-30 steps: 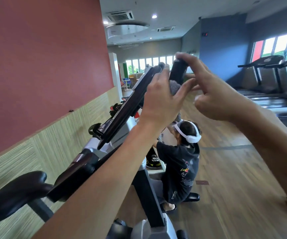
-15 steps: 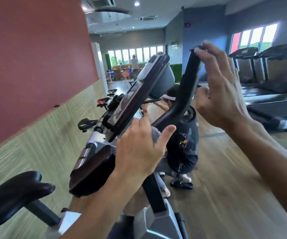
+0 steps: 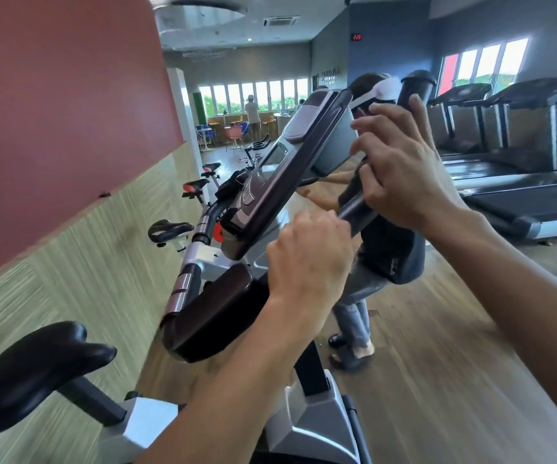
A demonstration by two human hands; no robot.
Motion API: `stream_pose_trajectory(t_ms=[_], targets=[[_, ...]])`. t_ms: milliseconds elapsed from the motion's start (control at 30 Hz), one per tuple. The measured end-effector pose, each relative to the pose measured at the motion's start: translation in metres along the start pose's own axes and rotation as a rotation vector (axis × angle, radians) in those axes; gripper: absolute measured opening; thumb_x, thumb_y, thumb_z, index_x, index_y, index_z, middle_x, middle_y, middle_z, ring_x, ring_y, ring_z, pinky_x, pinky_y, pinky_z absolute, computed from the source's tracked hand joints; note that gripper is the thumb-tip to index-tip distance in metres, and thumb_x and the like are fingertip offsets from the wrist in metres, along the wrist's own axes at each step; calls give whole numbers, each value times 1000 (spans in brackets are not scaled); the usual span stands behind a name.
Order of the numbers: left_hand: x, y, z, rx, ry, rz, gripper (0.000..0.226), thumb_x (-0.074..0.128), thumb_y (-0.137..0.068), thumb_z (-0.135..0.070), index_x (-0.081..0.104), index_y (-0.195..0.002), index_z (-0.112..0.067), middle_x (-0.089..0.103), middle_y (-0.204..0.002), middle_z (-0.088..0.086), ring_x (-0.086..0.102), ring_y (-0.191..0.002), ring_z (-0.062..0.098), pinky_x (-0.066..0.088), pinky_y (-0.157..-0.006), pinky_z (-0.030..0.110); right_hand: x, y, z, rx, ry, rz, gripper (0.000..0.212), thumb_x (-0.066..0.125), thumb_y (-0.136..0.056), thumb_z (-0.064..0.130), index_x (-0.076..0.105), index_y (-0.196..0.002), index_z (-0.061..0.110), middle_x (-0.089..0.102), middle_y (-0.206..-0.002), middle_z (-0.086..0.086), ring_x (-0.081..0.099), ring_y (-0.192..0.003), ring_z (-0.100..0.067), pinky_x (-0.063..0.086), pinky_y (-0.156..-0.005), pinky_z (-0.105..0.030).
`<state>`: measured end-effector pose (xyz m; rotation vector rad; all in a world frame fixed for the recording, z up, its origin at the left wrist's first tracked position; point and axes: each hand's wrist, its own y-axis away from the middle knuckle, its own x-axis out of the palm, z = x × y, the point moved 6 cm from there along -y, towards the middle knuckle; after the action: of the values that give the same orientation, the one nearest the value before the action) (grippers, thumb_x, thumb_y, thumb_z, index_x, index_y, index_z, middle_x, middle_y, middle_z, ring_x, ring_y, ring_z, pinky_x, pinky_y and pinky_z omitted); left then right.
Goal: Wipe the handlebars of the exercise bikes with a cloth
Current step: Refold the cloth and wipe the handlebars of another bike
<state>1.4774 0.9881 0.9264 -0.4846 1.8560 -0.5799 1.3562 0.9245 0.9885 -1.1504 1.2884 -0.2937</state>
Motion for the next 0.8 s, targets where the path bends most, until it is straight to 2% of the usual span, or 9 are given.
stream_pose_trajectory(t_ms=[133,200,300,400,467,567,633,700,800], targets=[[-7,14,22,-151,35,97,37,25,-107,-26,50,-83,-15,61,-90,7,53,-77,31,37,-68,41,1,0,2,25,-19,-8,43,36,-87,32,70,-100,9,61,-135,-9,34,-145,-29,-7,-127,-44],[-8,11,22,-213,46,111,39,27,-105,-26,55,-81,-14,57,-84,6,49,-76,29,35,-68,39,1,2,2,6,-27,0,40,37,-89,31,70,-97,11,62,-135,-8,33,-146,-31,-13,-125,-39],[-7,-7,18,-276,121,91,42,30,-103,-27,63,-83,-10,66,-95,15,59,-90,38,35,-71,38,2,1,4,-16,-19,-40,30,43,-90,26,70,-91,13,65,-130,-6,34,-143,-31,-17,-122,-34],[-7,-25,8,-193,173,94,40,28,-105,-26,51,-75,-14,61,-93,14,60,-96,40,35,-73,40,3,0,6,22,-34,-86,21,51,-90,18,71,-89,12,66,-127,-4,36,-141,-29,-17,-123,-32],[-8,-24,10,-105,110,112,46,24,-108,-32,52,-77,-14,61,-90,13,61,-93,40,36,-74,41,2,1,6,19,-32,-98,23,49,-90,19,71,-88,12,67,-126,-2,37,-140,-29,-13,-124,-34],[-12,-6,27,-5,-26,86,47,21,-109,-30,43,-69,-17,51,-69,5,66,-79,37,48,-78,42,0,4,4,3,-35,-98,24,48,-91,21,71,-88,13,67,-123,1,37,-140,-27,-12,-125,-34],[-16,6,39,-31,-81,67,48,16,-107,-28,46,-71,-19,46,-62,1,63,-69,33,49,-88,47,1,4,4,-8,-40,-103,25,47,-91,22,70,-87,14,67,-123,2,36,-140,-26,-12,-125,-35],[-18,10,38,-79,-120,80,51,9,-102,-27,57,-90,-18,55,-71,3,56,-69,31,44,-88,48,2,4,5,-5,-42,-114,24,47,-91,21,70,-86,15,67,-120,3,36,-139,-27,-12,-125,-37],[-9,0,20,-157,-60,181,37,24,-104,-20,60,-114,-15,67,-103,11,64,-94,37,41,-75,44,6,2,7,20,-15,-107,16,56,-91,14,72,-86,15,68,-117,3,36,-140,-30,-13,-124,-39]])
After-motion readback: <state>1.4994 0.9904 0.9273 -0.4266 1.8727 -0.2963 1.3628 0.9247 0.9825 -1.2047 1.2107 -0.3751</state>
